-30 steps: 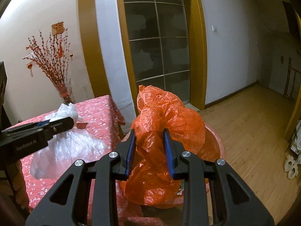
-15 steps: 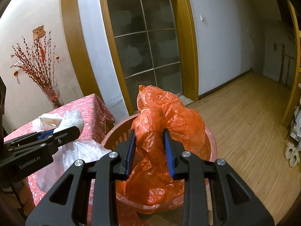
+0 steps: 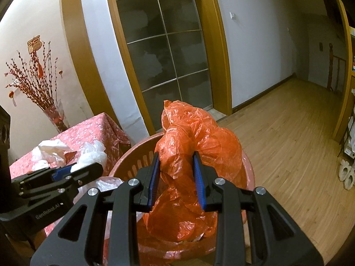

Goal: Collect trash
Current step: 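Open both tools to drop the orange and clear bags into the basket, then move both open tools back over the table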

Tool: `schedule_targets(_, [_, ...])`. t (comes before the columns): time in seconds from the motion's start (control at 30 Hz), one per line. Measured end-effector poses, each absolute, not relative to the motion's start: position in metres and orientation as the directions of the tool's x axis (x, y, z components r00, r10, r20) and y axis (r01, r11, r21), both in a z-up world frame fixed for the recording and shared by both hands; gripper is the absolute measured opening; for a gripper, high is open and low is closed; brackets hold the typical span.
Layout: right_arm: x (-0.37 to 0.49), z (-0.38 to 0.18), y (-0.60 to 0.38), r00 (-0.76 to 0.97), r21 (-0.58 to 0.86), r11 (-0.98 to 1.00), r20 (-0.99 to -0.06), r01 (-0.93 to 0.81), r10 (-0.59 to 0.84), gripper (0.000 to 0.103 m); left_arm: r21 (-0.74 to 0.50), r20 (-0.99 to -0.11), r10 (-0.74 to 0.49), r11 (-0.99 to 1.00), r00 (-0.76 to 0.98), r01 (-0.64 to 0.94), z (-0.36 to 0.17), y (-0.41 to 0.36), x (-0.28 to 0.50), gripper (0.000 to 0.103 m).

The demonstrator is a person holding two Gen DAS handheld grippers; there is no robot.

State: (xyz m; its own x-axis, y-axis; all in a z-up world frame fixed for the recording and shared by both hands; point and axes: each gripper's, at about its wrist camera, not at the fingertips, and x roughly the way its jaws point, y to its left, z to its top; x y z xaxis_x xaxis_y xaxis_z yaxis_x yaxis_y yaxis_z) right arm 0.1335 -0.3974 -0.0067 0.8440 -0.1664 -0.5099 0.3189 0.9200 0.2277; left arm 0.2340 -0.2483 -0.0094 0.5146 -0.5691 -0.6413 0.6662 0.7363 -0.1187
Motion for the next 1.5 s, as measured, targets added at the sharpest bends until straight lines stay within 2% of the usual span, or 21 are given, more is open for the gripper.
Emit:
schedule_targets(0.17, [0.134,-0.009,-0.401,0.847,0.243,0.917,-0.507,0.317,-0.158,0.03,-0.124,-0.65,-0.567,0.736,0.506,0.666,-0.013,-0.257,0.24,0.031])
schedule_targets(0.27, [0.134,-0.012,-0.406,0.848,0.263,0.912,-0.509,0.316,-0.147,0.032,-0.127,-0.658,-0.562,0.739,0.501,0.662,-0.017,-0.26,0.242,0.04])
schedule_targets(0.33, [0.133,-0.014,-0.41,0.846,0.277,0.906,-0.513,0.32,-0.142,0.039,-0.124,-0.662,-0.552,0.748,0.507,0.652,-0.02,-0.259,0.243,0.051])
schedule_targets(0.43, [0.131,-0.016,-0.413,0.843,0.283,0.902,-0.519,0.327,-0.143,0.046,-0.117,-0.668,-0.537,0.76,0.515,0.64,-0.024,-0.257,0.247,0.057])
schedule_targets(0.67, [0.13,-0.016,-0.414,0.838,0.286,0.899,-0.526,0.332,-0.142,0.053,-0.124,-0.681,-0.506,0.792,0.529,0.598,-0.029,-0.242,0.255,0.062])
schedule_targets(0.77, [0.128,-0.015,-0.412,0.839,0.285,0.899,-0.524,0.333,-0.145,0.06,-0.114,-0.676,-0.494,0.803,0.547,0.585,-0.028,-0.236,0.254,0.071])
schedule_targets(0.93, [0.125,-0.016,-0.41,0.841,0.287,0.896,-0.519,0.339,-0.152,0.076,-0.105,-0.676,-0.46,0.834,0.576,0.542,-0.027,-0.219,0.255,0.088])
schedule_targets(1.03, [0.124,-0.017,-0.407,0.841,0.287,0.893,-0.516,0.348,-0.162,0.086,-0.111,-0.688,-0.432,0.857,0.583,0.503,-0.028,-0.205,0.259,0.093])
schedule_targets(1.23, [0.124,-0.018,-0.397,0.834,0.271,0.893,-0.522,0.359,-0.176,0.093,-0.065,-0.716,-0.318,0.917,0.621,0.394,-0.032,-0.167,0.263,0.099])
schedule_targets(1.5, [0.128,-0.02,-0.372,0.833,0.235,0.918,-0.531,0.32,-0.155,0.095,0.008,-0.73,-0.131,0.98,0.671,0.2,-0.031,-0.091,0.269,0.099])
